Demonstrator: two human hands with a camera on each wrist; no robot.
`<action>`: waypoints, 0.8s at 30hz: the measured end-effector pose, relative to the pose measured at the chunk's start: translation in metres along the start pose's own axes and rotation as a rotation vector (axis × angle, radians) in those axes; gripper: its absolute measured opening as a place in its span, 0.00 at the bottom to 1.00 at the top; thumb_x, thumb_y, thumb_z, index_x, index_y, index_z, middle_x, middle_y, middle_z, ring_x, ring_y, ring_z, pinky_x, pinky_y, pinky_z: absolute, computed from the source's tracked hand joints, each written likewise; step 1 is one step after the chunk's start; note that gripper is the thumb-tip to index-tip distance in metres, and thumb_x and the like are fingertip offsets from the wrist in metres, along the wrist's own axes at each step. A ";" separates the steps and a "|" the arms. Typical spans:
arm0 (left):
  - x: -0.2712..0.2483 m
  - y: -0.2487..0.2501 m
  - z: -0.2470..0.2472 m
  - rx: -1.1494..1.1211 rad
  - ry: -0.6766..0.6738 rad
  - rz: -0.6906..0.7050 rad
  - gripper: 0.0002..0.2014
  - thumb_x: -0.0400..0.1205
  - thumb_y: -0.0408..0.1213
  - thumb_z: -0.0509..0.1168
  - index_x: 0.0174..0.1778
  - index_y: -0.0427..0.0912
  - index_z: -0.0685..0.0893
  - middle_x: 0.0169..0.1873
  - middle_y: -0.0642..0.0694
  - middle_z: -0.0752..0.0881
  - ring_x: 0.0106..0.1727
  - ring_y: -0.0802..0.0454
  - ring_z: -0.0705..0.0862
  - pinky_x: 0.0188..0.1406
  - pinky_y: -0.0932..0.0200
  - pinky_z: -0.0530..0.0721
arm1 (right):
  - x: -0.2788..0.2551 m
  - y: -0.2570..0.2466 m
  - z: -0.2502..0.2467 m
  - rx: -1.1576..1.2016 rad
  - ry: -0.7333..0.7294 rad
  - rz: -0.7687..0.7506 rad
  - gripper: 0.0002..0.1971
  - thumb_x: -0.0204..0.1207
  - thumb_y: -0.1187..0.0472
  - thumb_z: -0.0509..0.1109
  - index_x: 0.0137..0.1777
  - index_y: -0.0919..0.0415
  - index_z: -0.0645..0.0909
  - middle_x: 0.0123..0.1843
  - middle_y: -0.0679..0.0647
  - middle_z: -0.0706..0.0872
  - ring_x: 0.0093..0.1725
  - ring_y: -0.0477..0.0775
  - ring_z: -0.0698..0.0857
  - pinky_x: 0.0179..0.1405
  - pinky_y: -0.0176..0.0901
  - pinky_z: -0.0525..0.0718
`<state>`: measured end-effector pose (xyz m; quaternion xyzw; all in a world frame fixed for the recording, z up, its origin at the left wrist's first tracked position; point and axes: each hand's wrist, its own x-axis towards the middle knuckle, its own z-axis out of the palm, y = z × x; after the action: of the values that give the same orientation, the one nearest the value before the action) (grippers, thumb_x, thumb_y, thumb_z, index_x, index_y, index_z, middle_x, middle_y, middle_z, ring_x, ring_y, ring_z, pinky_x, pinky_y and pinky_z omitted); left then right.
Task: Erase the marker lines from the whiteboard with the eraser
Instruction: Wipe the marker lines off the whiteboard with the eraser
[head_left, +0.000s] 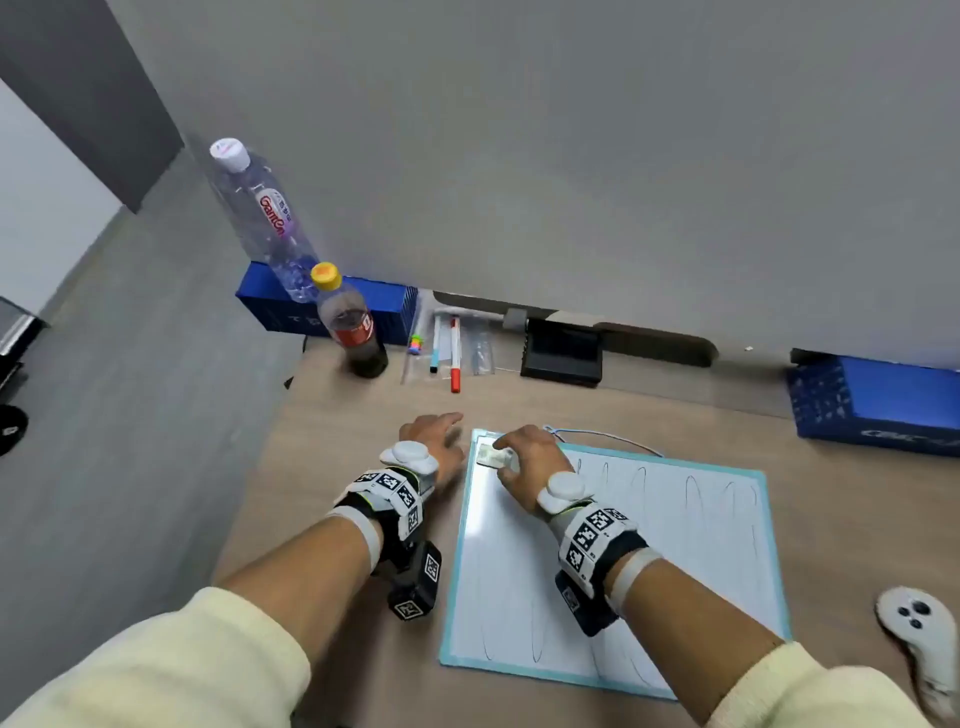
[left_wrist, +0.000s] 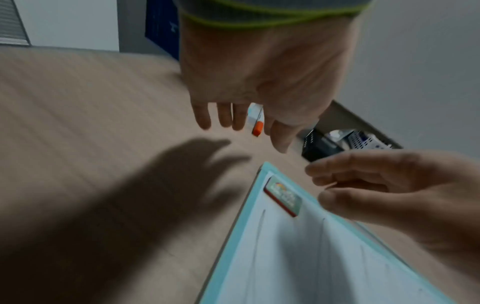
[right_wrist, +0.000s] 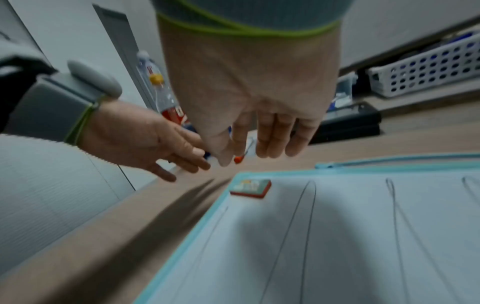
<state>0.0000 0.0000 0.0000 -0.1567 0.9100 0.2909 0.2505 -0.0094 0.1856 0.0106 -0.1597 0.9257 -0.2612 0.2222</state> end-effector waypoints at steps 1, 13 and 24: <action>0.005 -0.003 -0.002 0.035 -0.027 0.002 0.30 0.81 0.45 0.63 0.81 0.61 0.68 0.82 0.43 0.65 0.82 0.38 0.61 0.80 0.48 0.64 | 0.007 0.000 0.011 0.000 0.006 0.003 0.17 0.71 0.63 0.69 0.61 0.55 0.82 0.61 0.57 0.81 0.64 0.60 0.75 0.63 0.51 0.77; 0.037 -0.010 0.015 0.088 0.019 0.083 0.17 0.81 0.52 0.64 0.66 0.66 0.82 0.60 0.49 0.70 0.67 0.46 0.67 0.66 0.52 0.72 | 0.026 0.001 0.040 -0.139 0.123 0.139 0.12 0.61 0.68 0.72 0.44 0.55 0.84 0.43 0.57 0.83 0.49 0.64 0.79 0.38 0.47 0.75; 0.026 0.012 0.036 0.035 0.153 -0.254 0.44 0.73 0.60 0.70 0.82 0.55 0.58 0.86 0.43 0.41 0.86 0.40 0.41 0.77 0.26 0.51 | -0.035 0.065 -0.001 0.201 0.315 0.506 0.11 0.69 0.59 0.75 0.51 0.50 0.83 0.47 0.53 0.81 0.45 0.55 0.81 0.42 0.38 0.70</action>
<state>-0.0133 0.0277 -0.0339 -0.2880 0.9042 0.2281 0.2179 0.0082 0.2533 -0.0129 0.1410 0.9285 -0.3096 0.1487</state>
